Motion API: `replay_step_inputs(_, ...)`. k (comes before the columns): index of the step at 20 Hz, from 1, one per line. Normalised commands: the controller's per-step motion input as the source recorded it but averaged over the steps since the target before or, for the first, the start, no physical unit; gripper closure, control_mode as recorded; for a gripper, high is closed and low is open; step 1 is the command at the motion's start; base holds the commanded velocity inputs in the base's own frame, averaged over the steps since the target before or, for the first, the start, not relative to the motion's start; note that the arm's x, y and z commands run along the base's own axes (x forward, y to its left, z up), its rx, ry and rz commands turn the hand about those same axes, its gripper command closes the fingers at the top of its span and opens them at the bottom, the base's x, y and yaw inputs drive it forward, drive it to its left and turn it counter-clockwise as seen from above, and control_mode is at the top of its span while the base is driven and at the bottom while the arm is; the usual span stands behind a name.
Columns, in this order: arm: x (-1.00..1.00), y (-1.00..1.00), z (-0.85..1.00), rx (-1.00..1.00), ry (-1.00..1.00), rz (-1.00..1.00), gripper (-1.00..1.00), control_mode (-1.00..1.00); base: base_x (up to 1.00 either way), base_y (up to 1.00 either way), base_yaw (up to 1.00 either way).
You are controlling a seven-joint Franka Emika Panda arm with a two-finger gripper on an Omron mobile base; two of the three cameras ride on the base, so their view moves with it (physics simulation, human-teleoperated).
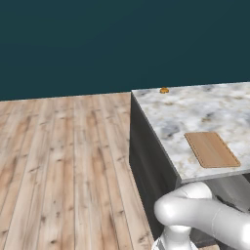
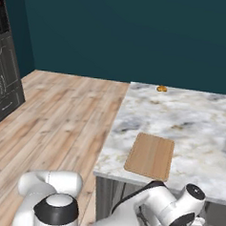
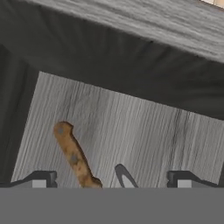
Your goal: Open the drawer on the right and place the cutting tools on the cutting board.
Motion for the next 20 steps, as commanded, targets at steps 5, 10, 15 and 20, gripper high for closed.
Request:
replay_step_inputs(5, 0.28, 0.00, -0.20, -0.01, 0.08, -0.07, -1.00, -1.00, 0.00, 0.00, 0.00)
replay_step_inputs(10, 0.24, 0.01, -0.28, -0.01, 0.00, -0.15, -1.00, -1.00, 0.00, 0.00, 0.00)
replay_step_inputs(15, 0.24, 0.07, -0.29, -0.06, 0.00, -0.22, -1.00, -1.00, 0.00, 0.00, 0.00)
replay_step_inputs(20, 0.31, 0.14, -0.33, -0.15, 0.00, -0.28, -1.00, -1.00, 0.00, 0.00, 0.00)
